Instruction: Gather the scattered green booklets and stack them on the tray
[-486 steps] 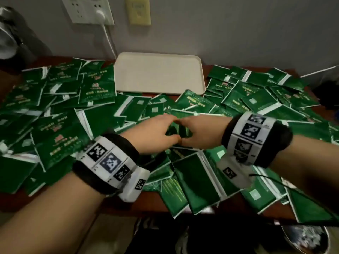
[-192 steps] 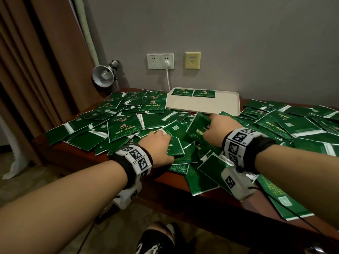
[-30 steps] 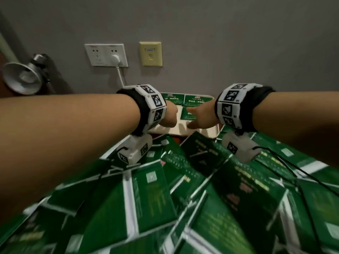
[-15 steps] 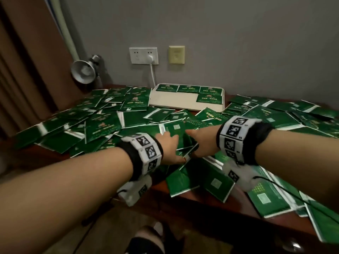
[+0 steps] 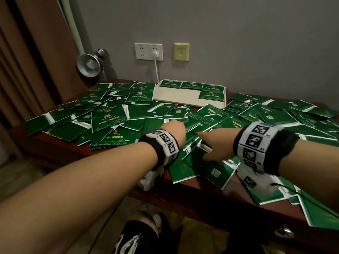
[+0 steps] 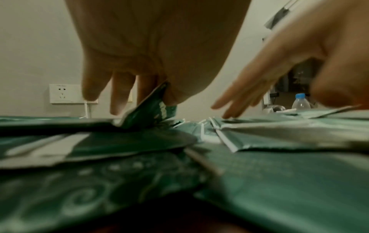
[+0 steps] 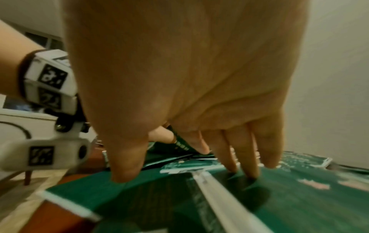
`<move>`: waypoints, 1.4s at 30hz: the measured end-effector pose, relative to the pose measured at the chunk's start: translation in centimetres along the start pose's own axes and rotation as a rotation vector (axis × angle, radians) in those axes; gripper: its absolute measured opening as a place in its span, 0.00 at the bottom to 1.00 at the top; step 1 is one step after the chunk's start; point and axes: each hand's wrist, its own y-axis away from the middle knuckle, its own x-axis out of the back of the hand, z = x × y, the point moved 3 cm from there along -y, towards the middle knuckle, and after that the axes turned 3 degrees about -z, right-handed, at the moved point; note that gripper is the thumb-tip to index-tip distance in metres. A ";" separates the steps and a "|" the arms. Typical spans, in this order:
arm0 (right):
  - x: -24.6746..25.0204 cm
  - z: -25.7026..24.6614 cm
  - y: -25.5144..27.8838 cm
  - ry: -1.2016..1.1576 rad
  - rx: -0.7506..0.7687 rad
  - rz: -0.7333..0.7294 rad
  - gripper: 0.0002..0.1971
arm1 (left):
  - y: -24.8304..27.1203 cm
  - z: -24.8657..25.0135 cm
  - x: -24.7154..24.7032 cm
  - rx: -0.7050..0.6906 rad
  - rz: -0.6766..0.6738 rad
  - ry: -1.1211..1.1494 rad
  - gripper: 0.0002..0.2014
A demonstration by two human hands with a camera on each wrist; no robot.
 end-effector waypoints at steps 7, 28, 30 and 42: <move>-3.4 -2.0 1.1 0.110 -0.044 0.005 0.52 | 2.5 -1.2 1.3 -0.066 0.062 0.384 0.08; 0.6 2.5 1.5 -0.172 -0.357 0.208 0.16 | 2.2 -2.9 -1.2 0.015 0.062 0.166 0.32; 0.3 3.2 1.0 -0.189 -0.395 0.118 0.19 | 2.1 -2.4 -1.4 -0.028 0.047 0.074 0.36; -1.5 2.5 -1.0 -0.126 -0.288 -0.018 0.23 | 1.7 -0.5 0.8 -0.262 0.093 -0.093 0.13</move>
